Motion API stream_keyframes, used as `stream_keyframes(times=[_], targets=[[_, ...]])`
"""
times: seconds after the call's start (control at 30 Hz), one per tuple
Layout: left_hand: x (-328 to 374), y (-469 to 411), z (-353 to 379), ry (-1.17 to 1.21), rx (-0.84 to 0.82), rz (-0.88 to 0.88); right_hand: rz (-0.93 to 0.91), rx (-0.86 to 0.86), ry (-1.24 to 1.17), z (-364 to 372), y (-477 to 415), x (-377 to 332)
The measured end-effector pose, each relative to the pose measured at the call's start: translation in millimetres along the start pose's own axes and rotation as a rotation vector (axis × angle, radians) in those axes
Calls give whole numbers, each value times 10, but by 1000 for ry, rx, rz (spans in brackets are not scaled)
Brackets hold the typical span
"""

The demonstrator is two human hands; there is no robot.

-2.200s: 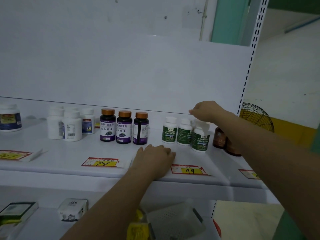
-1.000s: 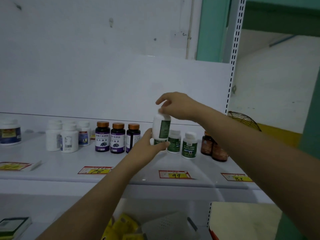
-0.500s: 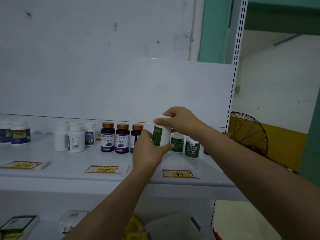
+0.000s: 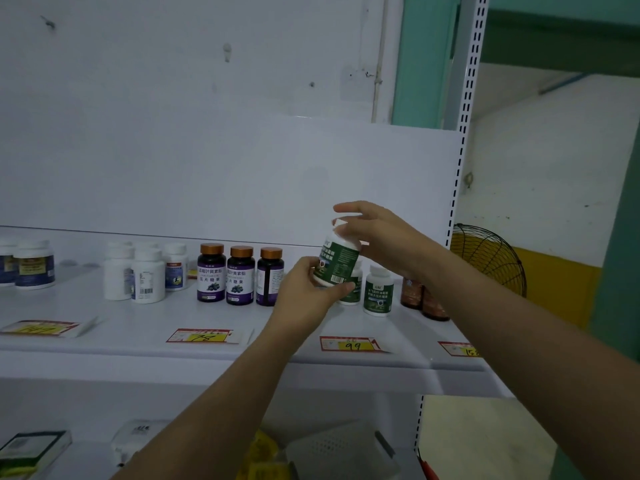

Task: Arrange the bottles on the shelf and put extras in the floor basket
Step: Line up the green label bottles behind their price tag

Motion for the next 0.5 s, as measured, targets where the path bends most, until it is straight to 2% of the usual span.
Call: stream_keyframes(times=[0.1, 0.17, 0.23, 0.37, 0.43, 0.5], targets=[[59, 16, -26, 23, 167, 17, 7, 106, 70, -26, 18, 33], [75, 21, -19, 9, 202, 22, -2, 153, 66, -53, 14, 22], [75, 25, 9, 20, 140, 5, -21, 160, 33, -85, 3, -14], [60, 51, 72, 69, -131, -77, -3, 72, -74, -84, -7, -16], [65, 38, 72, 36, -151, -51, 13, 17, -133, -34, 1, 2], [77, 16, 37, 6, -69, -16, 19, -6, -93, 19, 18, 24]])
Point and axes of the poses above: each hand's wrist, its own y-axis away from the middle knuckle, its own z-axis out of the palm, x = y × z, the point moved 7 cm from there along -y, towards the middle knuckle, and after that the axes turned 15 degrees about x, right-handed, at the moved point
